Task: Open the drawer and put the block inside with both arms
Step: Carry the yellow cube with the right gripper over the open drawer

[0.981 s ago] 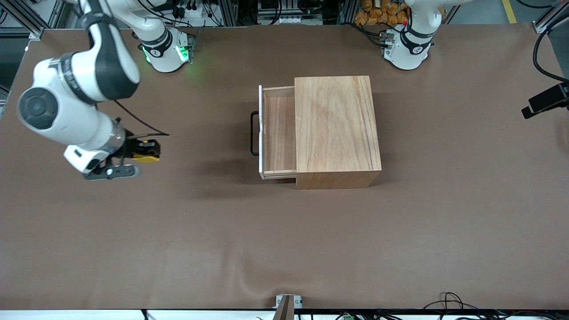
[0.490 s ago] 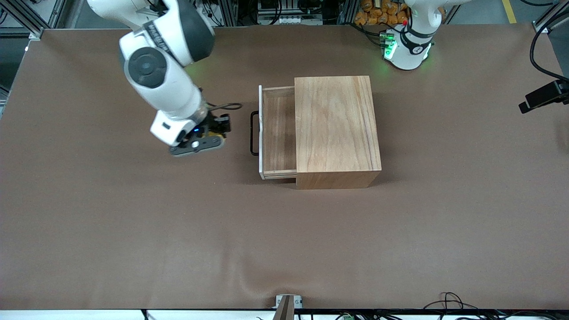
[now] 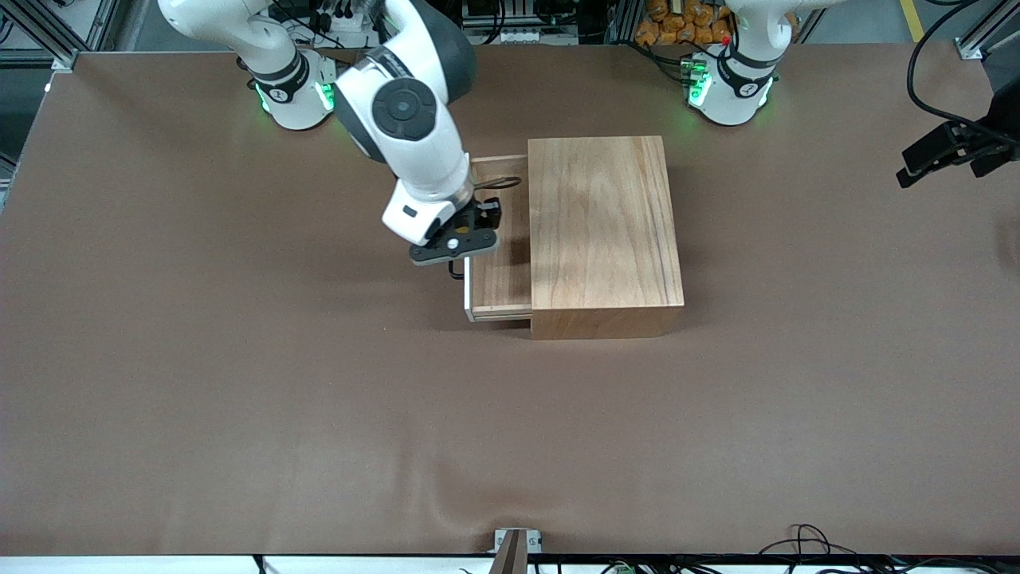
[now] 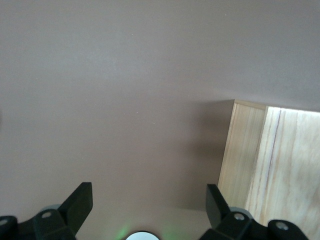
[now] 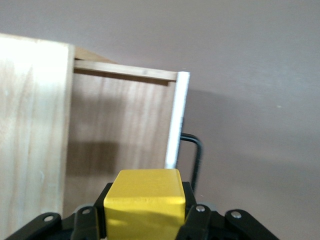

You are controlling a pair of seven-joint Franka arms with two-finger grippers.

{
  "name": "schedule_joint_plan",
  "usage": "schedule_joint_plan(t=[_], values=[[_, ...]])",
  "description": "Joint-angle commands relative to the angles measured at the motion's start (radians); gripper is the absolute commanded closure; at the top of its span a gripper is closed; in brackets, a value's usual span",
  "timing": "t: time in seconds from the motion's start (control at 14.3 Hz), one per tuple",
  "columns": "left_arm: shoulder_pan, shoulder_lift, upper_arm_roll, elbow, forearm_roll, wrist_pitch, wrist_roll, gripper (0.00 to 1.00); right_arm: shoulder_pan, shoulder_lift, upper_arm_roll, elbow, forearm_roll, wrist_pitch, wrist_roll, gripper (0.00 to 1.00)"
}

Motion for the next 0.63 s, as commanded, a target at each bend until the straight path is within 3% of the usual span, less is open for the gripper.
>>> schedule_joint_plan(t=[0.0, 0.49, 0.56], values=[[0.007, -0.052, -0.005, -0.042, 0.000, 0.019, 0.043, 0.00, 0.022, 0.031, -0.016, 0.035, -0.004, 0.011, 0.022, 0.68], [0.012, -0.058, -0.005, -0.039, -0.005, 0.014, 0.117, 0.00, 0.065, 0.103, -0.017, 0.031, -0.023, 0.074, 0.093, 0.62], [0.012, -0.057, -0.003, -0.039, -0.005, 0.016, 0.118, 0.00, 0.065, 0.103, -0.017, 0.029, -0.023, 0.074, 0.094, 0.51]])
